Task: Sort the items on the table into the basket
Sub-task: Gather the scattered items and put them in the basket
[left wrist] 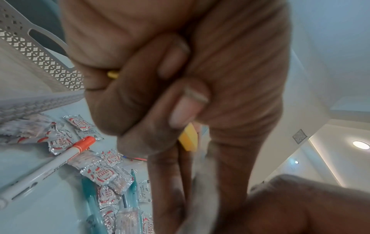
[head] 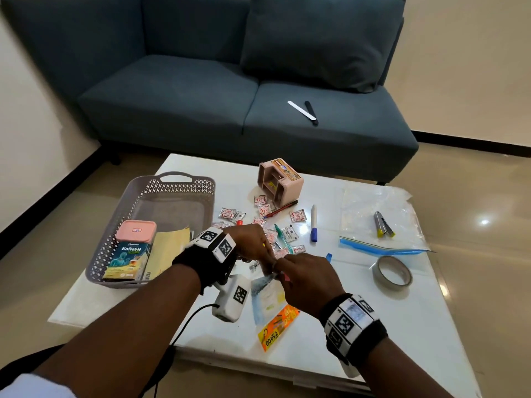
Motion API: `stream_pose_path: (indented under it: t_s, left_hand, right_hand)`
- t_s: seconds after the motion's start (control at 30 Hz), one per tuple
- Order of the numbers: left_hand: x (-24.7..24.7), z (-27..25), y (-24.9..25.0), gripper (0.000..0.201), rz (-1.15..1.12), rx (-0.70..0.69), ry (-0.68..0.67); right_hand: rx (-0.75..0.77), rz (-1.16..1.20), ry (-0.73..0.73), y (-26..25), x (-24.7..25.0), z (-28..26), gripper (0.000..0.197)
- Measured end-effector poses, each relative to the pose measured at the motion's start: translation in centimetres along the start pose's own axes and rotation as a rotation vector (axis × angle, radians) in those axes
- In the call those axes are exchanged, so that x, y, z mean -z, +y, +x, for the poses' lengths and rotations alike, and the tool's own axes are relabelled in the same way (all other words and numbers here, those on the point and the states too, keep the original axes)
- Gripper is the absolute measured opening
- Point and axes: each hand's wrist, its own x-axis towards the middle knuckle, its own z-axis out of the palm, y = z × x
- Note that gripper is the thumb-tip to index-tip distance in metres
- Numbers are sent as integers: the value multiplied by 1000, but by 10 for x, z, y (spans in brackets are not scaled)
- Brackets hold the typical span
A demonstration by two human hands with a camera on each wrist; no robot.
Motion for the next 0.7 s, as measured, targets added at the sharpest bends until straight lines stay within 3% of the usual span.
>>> stream_pose_path:
  t_s: [0.17, 0.37, 0.5, 0.57, 0.7]
  left_hand:
    - [-2, -4, 4, 19, 91, -41, 69]
    - [-5, -3, 13, 20, 271, -11, 498]
    - [-11, -5, 24, 21, 245, -45, 538]
    - [-12, -8, 29, 15, 232, -63, 541]
    - [-10, -12, 34, 9, 169, -114, 530]
  right_hand:
    - [41, -29, -21, 1, 7, -5, 21]
    - [74, -64, -184, -2, 22, -11, 12]
    - [35, 9, -285, -6, 35, -10, 22]
    - [-55, 148, -309, -4, 39, -8, 33]
    - [-265, 503, -181, 0, 36, -6, 43]
